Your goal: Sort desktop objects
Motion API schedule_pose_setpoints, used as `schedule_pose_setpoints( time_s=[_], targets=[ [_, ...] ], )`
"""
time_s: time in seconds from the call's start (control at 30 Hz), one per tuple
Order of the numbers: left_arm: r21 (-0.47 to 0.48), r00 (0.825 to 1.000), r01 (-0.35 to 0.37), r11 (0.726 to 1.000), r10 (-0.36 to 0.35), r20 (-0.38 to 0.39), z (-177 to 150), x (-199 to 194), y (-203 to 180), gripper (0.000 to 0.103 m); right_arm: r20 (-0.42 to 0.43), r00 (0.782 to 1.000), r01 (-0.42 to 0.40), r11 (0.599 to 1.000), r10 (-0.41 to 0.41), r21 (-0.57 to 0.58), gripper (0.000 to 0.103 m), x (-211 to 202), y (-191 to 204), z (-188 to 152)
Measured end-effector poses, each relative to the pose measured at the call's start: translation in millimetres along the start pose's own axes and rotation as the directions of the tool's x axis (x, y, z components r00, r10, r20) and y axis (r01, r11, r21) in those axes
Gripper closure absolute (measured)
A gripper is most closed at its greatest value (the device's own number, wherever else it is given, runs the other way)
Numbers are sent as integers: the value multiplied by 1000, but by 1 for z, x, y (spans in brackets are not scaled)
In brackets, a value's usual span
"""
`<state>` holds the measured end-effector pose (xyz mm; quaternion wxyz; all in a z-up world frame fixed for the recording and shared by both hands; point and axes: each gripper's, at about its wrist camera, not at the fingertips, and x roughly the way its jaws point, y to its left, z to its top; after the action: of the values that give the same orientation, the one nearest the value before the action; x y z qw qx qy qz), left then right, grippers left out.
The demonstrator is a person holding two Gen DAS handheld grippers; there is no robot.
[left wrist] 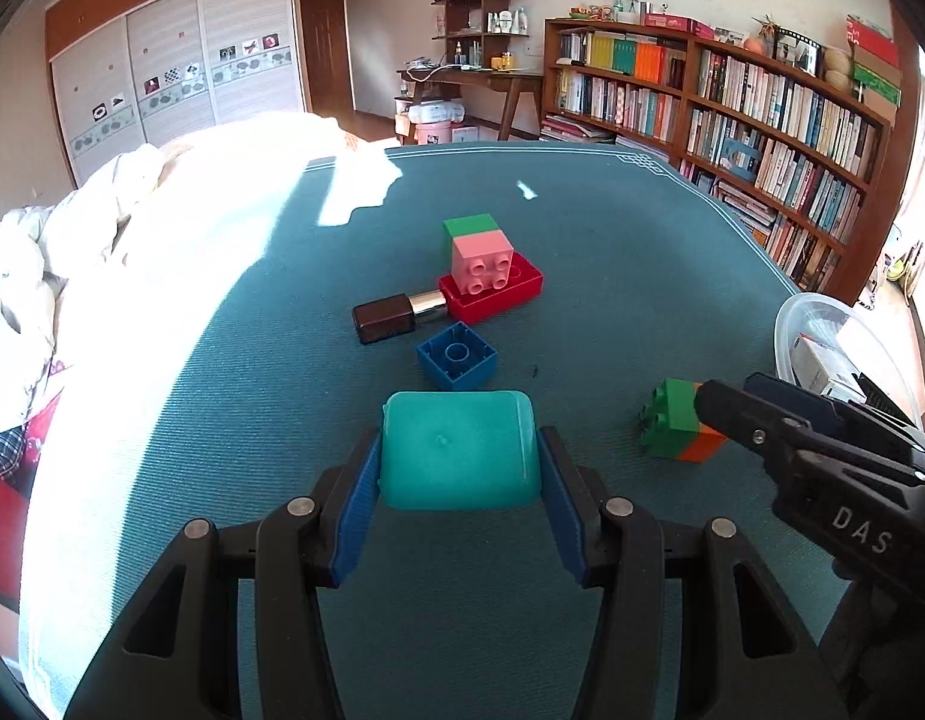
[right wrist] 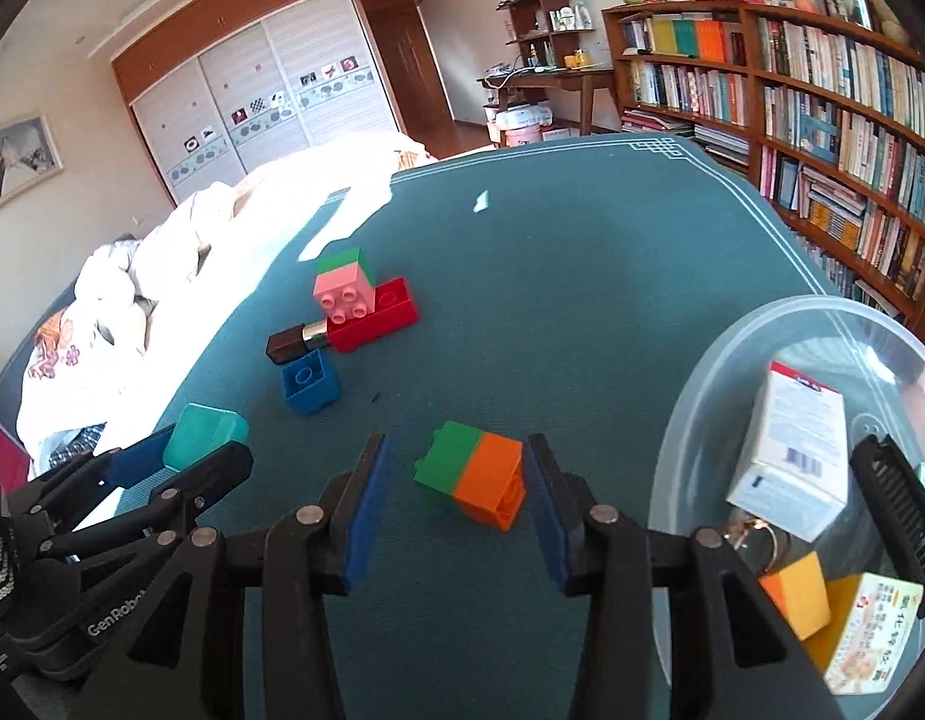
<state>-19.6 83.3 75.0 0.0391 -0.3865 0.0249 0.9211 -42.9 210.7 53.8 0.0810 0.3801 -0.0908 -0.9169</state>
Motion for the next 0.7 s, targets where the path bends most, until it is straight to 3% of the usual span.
schedule_pose_setpoints(
  time_s=[0.13,0.23,0.37,0.5,0.7],
  targets=[
    [-16,1000,1,1000,-1,-13,-3,3,12,49,-18,997,79,994,-81,-77,53,18,11,-3],
    [-32,1000,-1,999,1,-21,-4,7,19,49,-50,997,46,995,-50,-83,53,28,14,-6],
    [-41,1000,0,999,-1,-31,-6,9,23,49,-89,993,66,991,-76,-113,55,40,18,-13],
    [-38,999,6,999,-7,-35,-6,11,22,49,-72,997,16,996,-22,-86,57,29,15,-12],
    [7,999,38,999,-38,-16,1,5,3,49,33,999,34,999,-33,-30,57,-11,-1,-2]
  ],
)
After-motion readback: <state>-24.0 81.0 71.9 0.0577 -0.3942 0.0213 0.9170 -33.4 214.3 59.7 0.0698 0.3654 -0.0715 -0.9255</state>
